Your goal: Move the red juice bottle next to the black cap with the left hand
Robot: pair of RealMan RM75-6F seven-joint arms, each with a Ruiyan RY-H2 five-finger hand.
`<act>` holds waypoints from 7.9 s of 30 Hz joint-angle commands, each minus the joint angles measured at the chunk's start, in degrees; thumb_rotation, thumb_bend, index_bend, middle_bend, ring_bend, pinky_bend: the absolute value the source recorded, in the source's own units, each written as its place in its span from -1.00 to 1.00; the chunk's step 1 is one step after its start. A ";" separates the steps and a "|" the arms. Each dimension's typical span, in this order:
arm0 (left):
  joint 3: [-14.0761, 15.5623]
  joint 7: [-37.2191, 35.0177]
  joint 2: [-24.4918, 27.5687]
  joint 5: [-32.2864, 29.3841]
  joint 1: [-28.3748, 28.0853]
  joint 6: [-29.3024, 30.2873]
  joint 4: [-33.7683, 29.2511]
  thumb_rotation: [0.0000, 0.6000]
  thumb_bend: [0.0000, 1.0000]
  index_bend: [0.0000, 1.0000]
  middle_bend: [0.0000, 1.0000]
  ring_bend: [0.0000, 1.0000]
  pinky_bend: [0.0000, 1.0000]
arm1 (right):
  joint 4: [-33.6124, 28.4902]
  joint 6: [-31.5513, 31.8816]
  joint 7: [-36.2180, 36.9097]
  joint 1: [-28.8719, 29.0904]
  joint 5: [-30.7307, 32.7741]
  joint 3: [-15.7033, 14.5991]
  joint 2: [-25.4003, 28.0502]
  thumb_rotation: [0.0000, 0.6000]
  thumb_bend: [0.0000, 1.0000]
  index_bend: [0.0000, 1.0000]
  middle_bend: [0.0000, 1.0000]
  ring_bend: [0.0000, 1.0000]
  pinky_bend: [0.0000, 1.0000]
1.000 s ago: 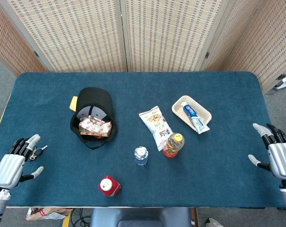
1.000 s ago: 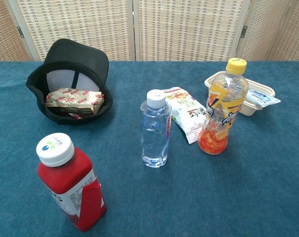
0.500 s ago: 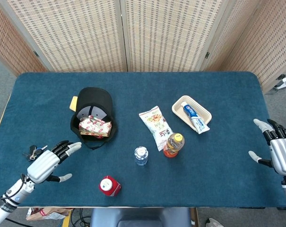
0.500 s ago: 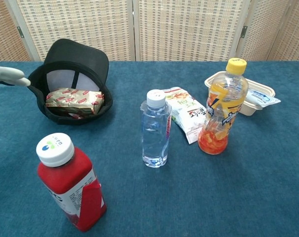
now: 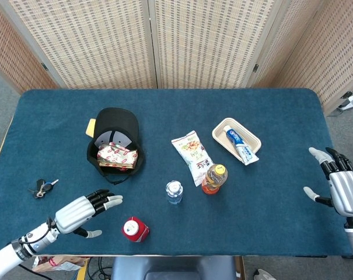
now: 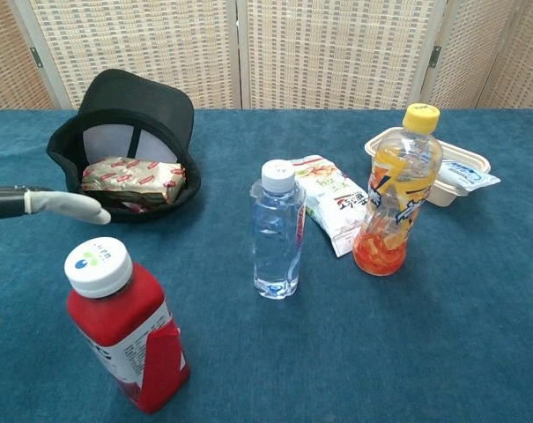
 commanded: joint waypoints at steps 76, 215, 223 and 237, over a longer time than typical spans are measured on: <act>2.07 -18.31 -12.60 -14.18 -8.10 -6.59 -0.50 1.00 -0.63 0.09 -0.14 -0.19 -0.68 | 3.62 3.77 2.84 -2.39 -0.88 -0.63 -0.63 1.00 -0.60 -0.57 -0.47 -0.81 -0.65; -12.49 21.19 11.40 -32.24 18.05 6.69 -18.92 1.00 -0.63 -1.00 -1.00 -1.00 -0.90 | 18.86 -25.57 47.75 27.91 -4.75 -2.33 -23.77 1.00 -0.41 0.08 -0.07 -0.39 -0.36; -12.84 21.10 11.42 -32.45 18.32 6.31 -18.79 1.00 -0.63 -1.00 -1.00 -1.00 -0.90 | 17.82 -24.72 47.86 28.15 -6.37 -4.14 -23.46 1.00 -0.41 0.09 -0.05 -0.37 -0.33; -13.41 20.60 10.85 -31.99 18.58 6.31 -18.10 1.00 -0.63 -1.00 -1.00 -1.00 -0.90 | 17.23 -24.10 46.43 28.66 -7.00 -5.77 -22.71 1.00 -0.50 0.09 -0.07 -0.37 -0.33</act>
